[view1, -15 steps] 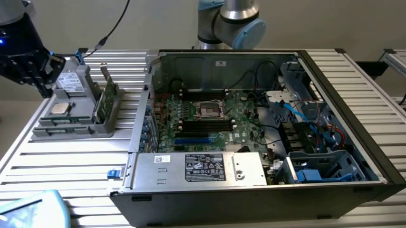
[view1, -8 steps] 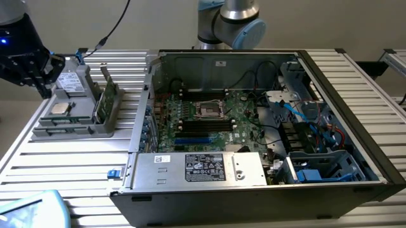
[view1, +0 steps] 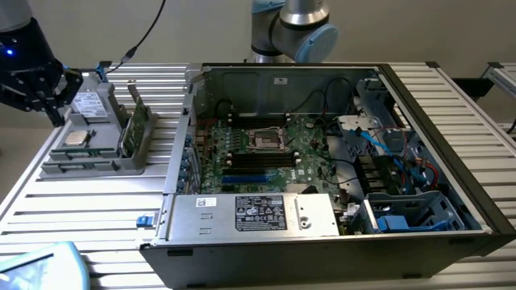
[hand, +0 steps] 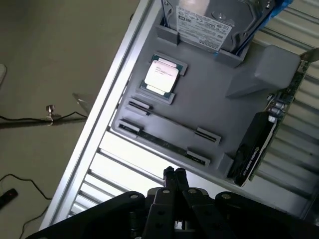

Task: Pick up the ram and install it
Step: 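Pick up the ram and move it above insertion slot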

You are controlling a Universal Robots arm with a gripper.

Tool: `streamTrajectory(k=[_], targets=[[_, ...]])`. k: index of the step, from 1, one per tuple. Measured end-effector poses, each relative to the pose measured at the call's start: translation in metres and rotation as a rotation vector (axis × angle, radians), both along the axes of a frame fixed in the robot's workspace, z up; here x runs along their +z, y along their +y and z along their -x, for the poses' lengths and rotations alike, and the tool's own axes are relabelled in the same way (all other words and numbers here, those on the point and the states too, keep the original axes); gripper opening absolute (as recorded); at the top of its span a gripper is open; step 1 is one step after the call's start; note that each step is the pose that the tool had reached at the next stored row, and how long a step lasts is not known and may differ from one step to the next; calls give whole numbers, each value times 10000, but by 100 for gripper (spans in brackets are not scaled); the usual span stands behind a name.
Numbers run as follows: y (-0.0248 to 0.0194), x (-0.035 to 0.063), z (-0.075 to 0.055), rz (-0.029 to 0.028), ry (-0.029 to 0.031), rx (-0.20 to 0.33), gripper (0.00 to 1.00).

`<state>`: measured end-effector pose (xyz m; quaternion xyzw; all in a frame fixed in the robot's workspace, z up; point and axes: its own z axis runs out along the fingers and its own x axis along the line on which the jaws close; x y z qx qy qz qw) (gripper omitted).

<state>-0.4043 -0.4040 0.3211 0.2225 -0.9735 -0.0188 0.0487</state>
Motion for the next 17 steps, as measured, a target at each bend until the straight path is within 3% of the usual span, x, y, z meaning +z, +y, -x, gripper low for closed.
streamTrajectory(k=[17], targets=[[0,-17,0,-18,-16,3085,11]])
